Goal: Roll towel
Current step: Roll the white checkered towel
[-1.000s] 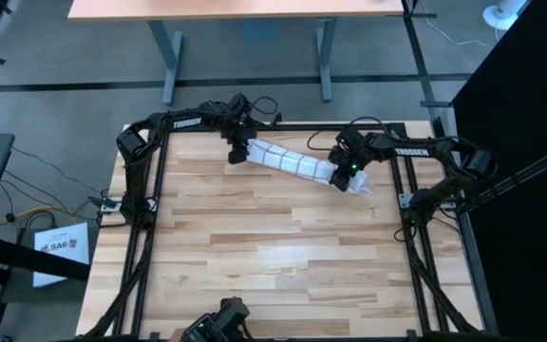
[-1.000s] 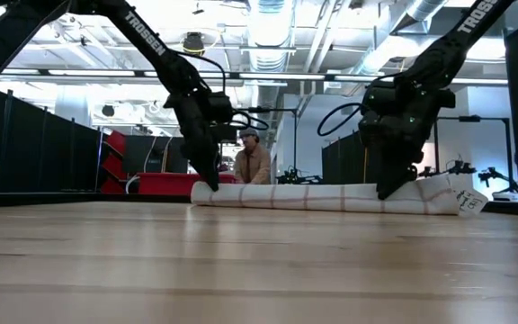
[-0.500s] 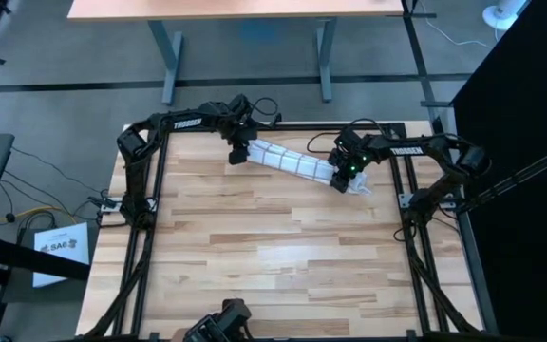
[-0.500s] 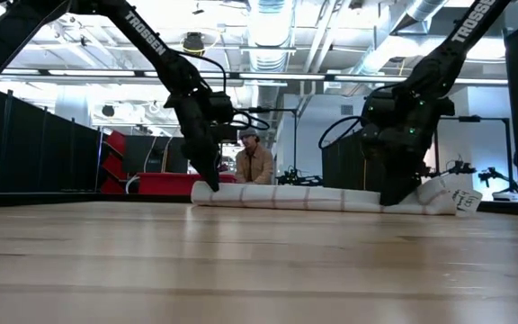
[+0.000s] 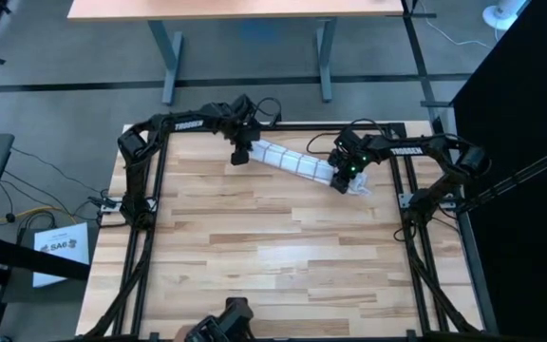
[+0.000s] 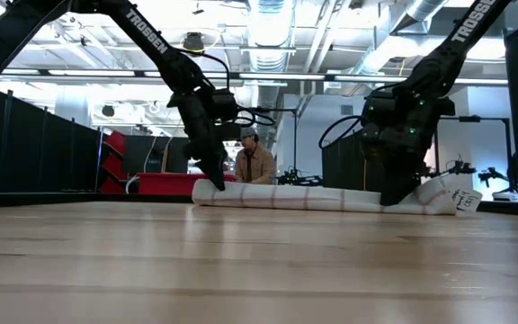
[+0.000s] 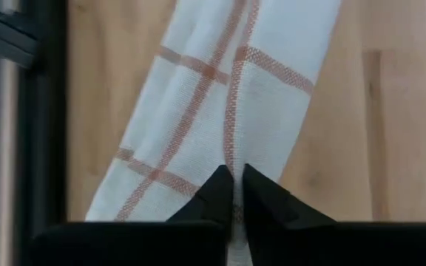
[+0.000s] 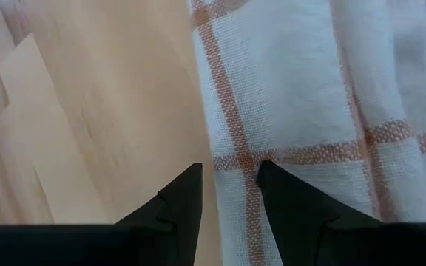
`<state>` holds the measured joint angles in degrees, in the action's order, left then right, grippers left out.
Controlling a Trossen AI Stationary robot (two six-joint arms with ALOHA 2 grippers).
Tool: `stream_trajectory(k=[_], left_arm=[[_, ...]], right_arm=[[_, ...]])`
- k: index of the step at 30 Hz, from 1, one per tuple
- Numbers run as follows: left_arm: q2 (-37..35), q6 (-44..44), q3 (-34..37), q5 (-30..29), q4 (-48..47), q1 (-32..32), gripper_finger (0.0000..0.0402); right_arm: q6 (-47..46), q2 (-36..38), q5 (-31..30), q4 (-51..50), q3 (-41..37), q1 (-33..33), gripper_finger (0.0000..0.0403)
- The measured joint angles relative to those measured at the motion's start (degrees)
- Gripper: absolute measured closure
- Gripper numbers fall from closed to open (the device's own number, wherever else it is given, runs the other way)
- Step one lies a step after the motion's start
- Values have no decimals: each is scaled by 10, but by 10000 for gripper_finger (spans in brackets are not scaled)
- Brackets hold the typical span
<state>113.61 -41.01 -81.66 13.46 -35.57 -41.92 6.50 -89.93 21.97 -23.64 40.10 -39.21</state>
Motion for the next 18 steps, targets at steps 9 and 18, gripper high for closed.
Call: stream_trajectory(k=[9, 18], left_arm=[[0, -26, -29, 0, 55, -12, 400], [80, -37, -45, -3, 91, -12, 400]], right_arm=[[0, 0, 6, -3, 0, 13, 276], [-5, 0, 12, -15, -1, 13, 276]])
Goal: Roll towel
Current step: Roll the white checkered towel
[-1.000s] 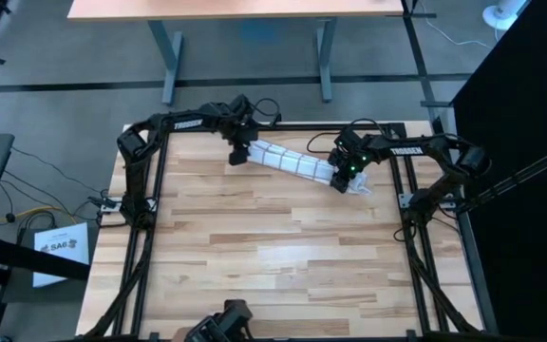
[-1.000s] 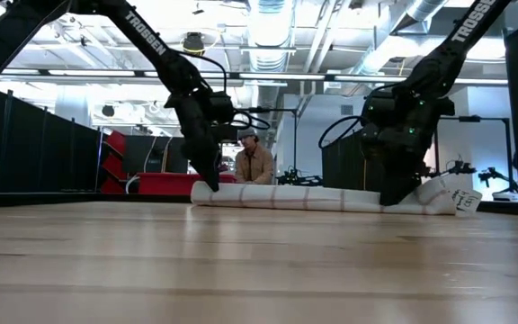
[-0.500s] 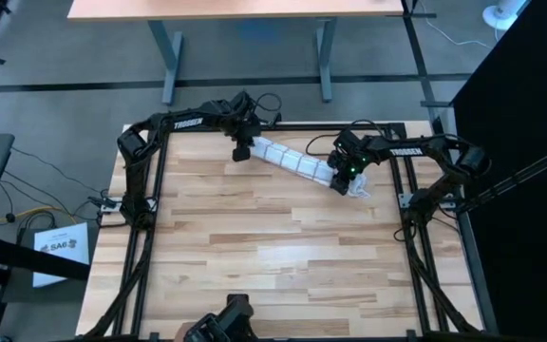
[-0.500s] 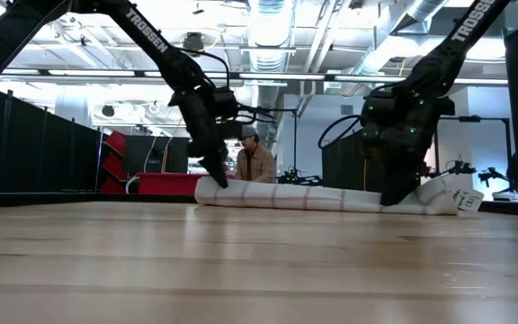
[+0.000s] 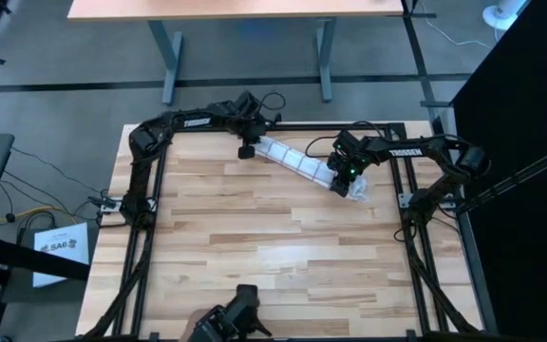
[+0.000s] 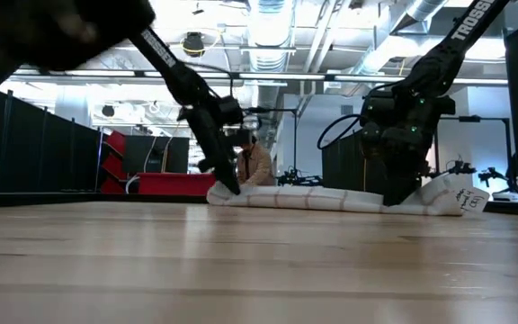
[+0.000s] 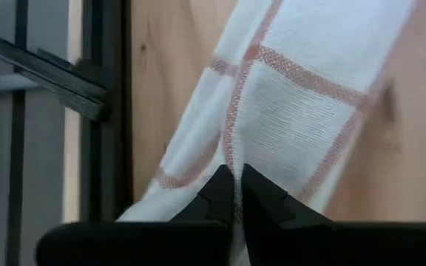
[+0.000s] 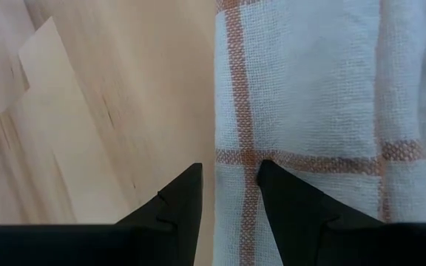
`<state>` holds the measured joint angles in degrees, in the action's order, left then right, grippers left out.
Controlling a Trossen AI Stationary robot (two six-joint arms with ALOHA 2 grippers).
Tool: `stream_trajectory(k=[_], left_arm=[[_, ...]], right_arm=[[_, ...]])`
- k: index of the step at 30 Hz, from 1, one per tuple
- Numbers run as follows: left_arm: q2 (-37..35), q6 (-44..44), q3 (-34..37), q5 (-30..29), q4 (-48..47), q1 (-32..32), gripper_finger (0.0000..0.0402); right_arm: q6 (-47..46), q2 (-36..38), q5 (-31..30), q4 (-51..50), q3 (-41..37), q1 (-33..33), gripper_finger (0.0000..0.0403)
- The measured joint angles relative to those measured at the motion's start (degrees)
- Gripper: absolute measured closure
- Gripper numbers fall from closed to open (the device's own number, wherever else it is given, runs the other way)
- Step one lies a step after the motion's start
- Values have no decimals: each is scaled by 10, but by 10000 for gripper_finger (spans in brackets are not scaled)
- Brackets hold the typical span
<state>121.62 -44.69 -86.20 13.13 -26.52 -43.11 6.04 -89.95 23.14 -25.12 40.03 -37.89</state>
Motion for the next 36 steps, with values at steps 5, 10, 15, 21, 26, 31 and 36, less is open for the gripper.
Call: stream_trajectory(k=[5, 10, 15, 21, 26, 31, 36], left_arm=[[53, 12, -72, 2, -44, -1, 400], [102, 11, -143, 1, -137, -3, 401], [97, 19, -155, -30, -130, -8, 399], [90, 31, -186, -55, -131, -13, 341], [90, 32, -186, -71, -126, -13, 274], [90, 35, -186, -142, -132, -18, 233], [89, 57, -187, -112, -136, -39, 227]], right_arm=[[-5, 0, 8, -6, 0, 0, 275], [-6, 0, 10, -9, 0, 0, 275], [-5, 0, 10, -9, 0, 0, 275], [-5, 0, 10, -9, 0, 0, 275], [-5, 0, 10, -10, 0, 0, 275], [1, 0, 10, -10, 0, 0, 275], [4, -1, 10, -8, 0, 0, 275]])
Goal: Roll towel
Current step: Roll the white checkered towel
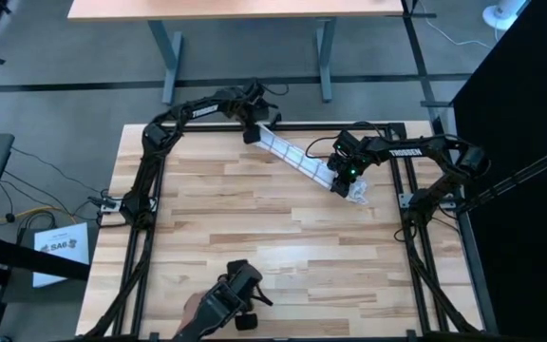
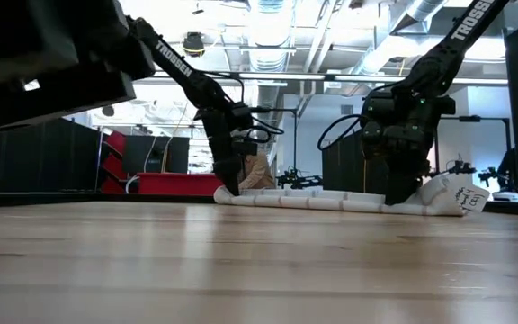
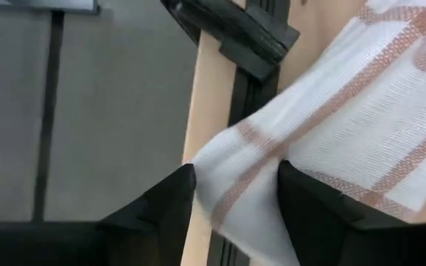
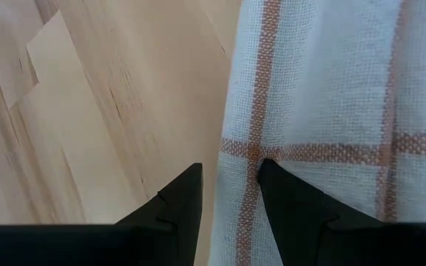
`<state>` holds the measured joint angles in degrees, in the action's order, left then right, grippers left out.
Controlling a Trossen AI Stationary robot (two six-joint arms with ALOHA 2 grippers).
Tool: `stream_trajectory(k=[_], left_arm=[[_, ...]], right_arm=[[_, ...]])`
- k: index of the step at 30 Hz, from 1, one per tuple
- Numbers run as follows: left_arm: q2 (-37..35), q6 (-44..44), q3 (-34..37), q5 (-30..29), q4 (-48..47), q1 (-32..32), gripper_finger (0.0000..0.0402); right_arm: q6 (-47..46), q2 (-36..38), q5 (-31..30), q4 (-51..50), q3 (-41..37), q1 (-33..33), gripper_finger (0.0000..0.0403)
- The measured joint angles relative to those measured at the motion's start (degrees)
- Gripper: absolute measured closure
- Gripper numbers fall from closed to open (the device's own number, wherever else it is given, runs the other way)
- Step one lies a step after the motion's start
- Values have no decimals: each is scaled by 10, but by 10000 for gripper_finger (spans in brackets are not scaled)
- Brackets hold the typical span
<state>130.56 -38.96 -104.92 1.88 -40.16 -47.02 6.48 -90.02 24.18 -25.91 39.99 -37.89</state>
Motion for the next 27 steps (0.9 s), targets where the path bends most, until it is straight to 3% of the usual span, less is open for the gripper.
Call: stream_trajectory(k=[6, 16, 19, 24, 27], left_arm=[[0, 11, -5, 84, -39, -5, 223], [-33, -20, -4, 117, -81, -16, 230], [-47, -34, -4, 152, -95, -15, 270], [-47, -39, -4, 166, -104, -17, 382], [-47, -34, -4, 186, -100, -20, 396]], right_arm=[[0, 0, 6, -3, 0, 0, 275], [0, 0, 15, -13, 0, 0, 275], [0, 0, 15, -12, 0, 0, 275], [0, 0, 15, -12, 0, 0, 275], [0, 0, 15, -12, 0, 0, 275]])
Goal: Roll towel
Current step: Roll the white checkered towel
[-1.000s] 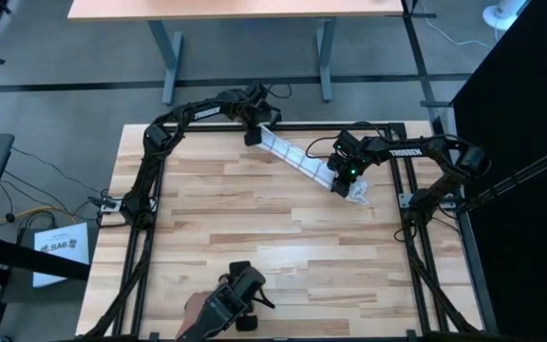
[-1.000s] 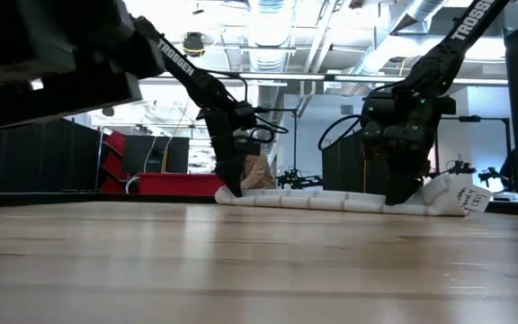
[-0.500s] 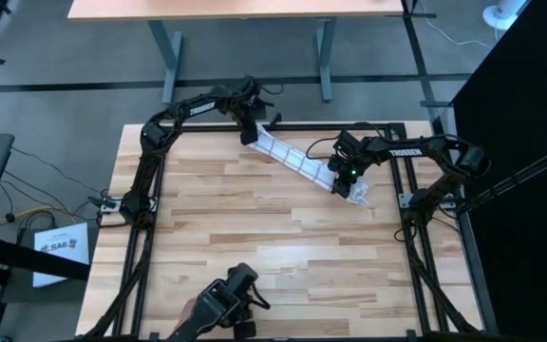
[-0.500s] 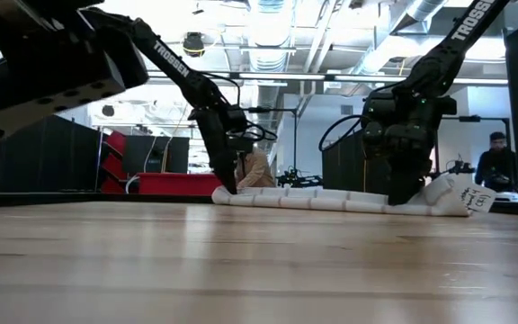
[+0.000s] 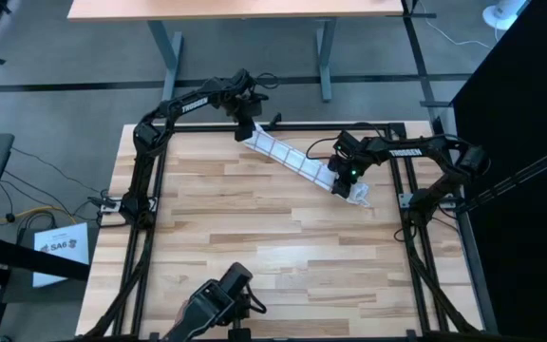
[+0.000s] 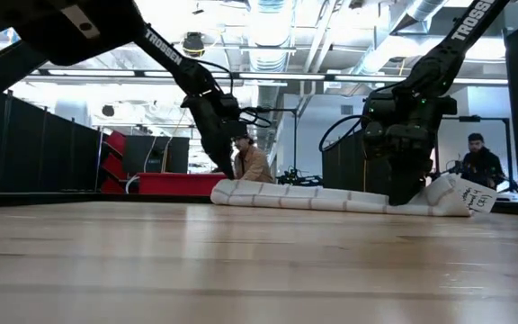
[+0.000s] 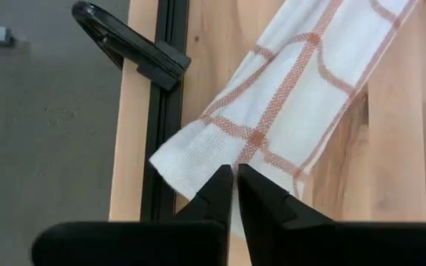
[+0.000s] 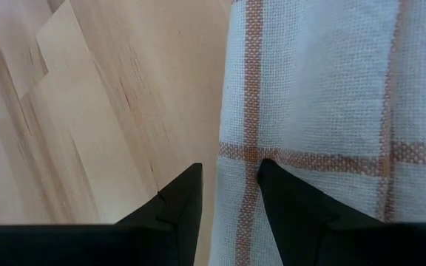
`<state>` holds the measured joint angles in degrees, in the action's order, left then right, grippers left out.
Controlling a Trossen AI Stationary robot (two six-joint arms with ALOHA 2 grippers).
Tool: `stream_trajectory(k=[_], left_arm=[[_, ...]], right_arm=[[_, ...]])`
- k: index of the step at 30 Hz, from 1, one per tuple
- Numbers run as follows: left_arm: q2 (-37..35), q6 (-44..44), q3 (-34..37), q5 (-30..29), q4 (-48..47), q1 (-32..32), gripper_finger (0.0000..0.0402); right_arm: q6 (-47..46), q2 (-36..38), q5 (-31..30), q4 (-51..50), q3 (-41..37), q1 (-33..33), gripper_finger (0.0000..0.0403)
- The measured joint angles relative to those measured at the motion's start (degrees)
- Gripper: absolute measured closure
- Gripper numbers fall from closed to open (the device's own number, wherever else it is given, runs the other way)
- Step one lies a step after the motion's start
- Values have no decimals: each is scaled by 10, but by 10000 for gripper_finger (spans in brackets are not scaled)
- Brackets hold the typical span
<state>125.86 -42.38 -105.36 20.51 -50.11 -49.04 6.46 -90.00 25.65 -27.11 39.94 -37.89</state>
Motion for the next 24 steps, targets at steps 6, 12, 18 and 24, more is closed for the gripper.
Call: stream_trajectory(k=[6, 12, 18, 24], left_arm=[[0, -8, 0, -33, 32, 3, 392], [0, -60, 0, -37, 18, 26, 366], [0, -66, 0, -71, 15, 49, 312], [0, -86, 0, -107, 42, 67, 248]], right_arm=[[0, 0, 0, 0, 0, 0, 275], [-4, 0, 0, 1, 0, 0, 275], [-5, 0, 3, -1, 0, 0, 275], [-4, 0, 14, -10, 0, 0, 275]])
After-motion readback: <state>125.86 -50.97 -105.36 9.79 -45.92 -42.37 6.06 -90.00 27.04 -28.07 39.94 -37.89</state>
